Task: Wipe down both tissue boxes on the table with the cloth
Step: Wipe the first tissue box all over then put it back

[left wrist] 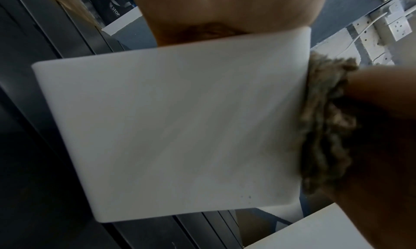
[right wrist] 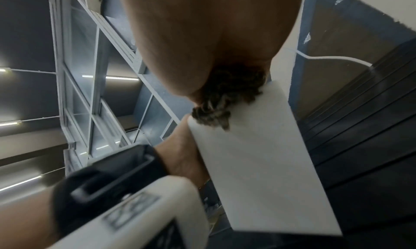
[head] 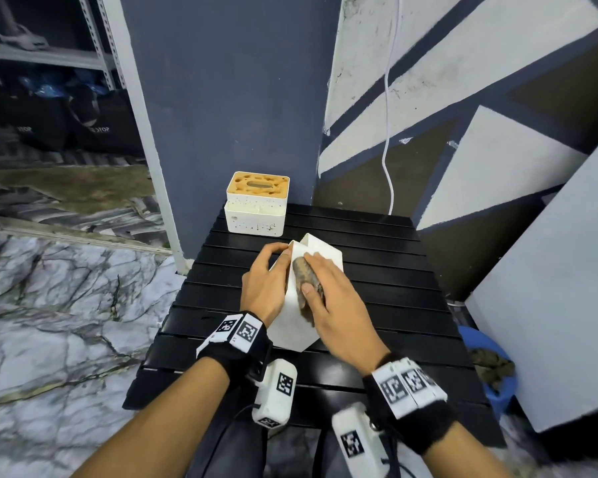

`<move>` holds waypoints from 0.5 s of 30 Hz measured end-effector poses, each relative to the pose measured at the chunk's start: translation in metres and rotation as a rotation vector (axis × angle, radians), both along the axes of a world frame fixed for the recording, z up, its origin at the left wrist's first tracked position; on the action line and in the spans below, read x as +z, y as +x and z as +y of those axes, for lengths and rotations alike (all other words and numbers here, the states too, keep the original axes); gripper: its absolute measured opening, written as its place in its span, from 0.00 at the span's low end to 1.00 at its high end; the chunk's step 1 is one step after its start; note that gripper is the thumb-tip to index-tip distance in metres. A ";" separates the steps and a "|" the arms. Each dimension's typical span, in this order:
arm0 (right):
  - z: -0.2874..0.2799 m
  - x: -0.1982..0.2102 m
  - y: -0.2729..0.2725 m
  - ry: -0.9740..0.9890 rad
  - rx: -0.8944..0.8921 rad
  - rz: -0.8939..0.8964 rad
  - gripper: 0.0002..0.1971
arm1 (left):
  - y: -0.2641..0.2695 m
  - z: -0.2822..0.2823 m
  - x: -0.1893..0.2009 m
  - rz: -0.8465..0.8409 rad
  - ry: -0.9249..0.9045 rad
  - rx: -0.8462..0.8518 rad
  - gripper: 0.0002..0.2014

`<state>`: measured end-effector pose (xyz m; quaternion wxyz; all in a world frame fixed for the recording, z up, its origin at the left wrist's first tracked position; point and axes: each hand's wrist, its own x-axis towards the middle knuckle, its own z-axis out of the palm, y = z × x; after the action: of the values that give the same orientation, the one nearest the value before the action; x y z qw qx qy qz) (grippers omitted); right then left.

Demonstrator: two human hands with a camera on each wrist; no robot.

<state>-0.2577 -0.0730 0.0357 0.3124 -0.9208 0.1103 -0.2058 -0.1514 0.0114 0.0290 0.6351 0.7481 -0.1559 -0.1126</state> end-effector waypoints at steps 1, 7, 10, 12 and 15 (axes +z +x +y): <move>0.003 -0.003 -0.009 0.006 0.007 0.005 0.24 | -0.001 -0.001 -0.001 0.001 -0.002 -0.005 0.09; -0.013 0.008 0.005 0.051 -0.035 0.027 0.23 | -0.004 -0.007 0.000 0.002 0.010 -0.022 0.08; -0.035 0.019 0.037 0.044 -0.064 0.097 0.23 | -0.005 -0.006 0.002 0.010 0.003 -0.021 0.08; -0.046 0.019 0.051 0.049 -0.069 0.143 0.24 | -0.005 -0.006 0.003 0.018 -0.007 -0.014 0.07; -0.041 0.016 0.045 0.037 -0.059 0.132 0.24 | -0.003 -0.005 0.001 0.014 -0.008 -0.004 0.07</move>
<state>-0.2129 -0.1135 0.0521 0.3152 -0.9228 0.1615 -0.1518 -0.1548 0.0065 0.0302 0.6390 0.7443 -0.1534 -0.1187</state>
